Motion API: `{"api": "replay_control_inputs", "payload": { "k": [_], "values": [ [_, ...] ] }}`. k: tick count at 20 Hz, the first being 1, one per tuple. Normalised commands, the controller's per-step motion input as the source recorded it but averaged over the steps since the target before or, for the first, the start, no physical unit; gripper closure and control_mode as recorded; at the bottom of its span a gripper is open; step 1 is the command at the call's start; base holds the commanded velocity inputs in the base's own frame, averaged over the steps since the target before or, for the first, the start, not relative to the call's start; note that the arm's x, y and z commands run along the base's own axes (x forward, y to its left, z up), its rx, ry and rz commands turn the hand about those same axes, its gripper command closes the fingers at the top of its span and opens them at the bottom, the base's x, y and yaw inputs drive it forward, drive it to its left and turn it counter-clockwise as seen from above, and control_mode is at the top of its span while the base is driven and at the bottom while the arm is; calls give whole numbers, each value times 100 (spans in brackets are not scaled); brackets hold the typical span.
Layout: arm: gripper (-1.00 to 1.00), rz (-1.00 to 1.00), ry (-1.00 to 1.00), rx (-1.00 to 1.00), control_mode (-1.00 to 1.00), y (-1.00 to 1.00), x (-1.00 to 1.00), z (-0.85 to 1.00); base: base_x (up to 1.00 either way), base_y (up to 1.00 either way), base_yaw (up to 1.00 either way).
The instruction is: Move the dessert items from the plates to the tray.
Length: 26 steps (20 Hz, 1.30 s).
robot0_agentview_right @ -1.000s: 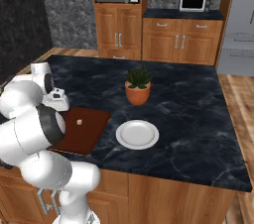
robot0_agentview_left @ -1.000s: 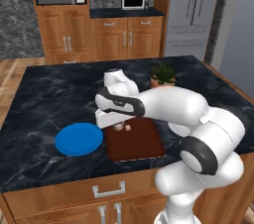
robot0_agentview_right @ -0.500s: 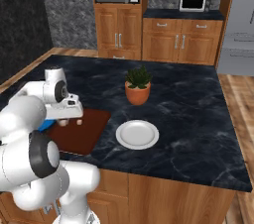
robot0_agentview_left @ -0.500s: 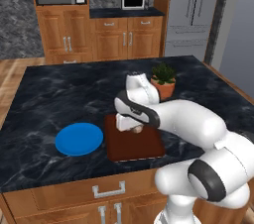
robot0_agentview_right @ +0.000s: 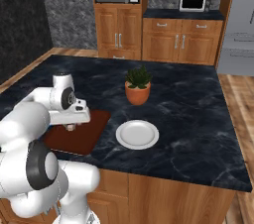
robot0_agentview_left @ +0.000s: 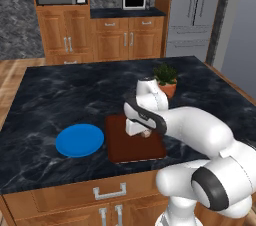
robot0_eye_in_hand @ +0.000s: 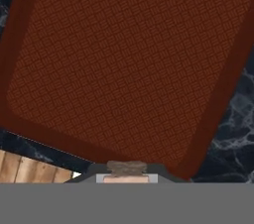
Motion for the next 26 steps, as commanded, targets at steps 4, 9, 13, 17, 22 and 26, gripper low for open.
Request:
{"api": "replay_control_inputs", "payload": {
  "k": [4, 9, 13, 17, 22, 26],
  "values": [
    [100, 0, 0, 0, -100, 0, 0, -35, 0, 0, 0],
    [100, 0, 0, 0, -100, 0, 4, -30, 0, 0, 0],
    [100, 0, 0, 0, -100, 0, 0, -17, 0, 0, 0],
    [100, 0, 0, 0, -100, 0, 0, -20, 0, 0, 0],
    [100, 0, 0, 0, -100, 0, 3, -32, 0, 0, 0],
    [100, 0, 0, 4, -100, 0, 12, -11, 0, 0, 0]
  ]
}}
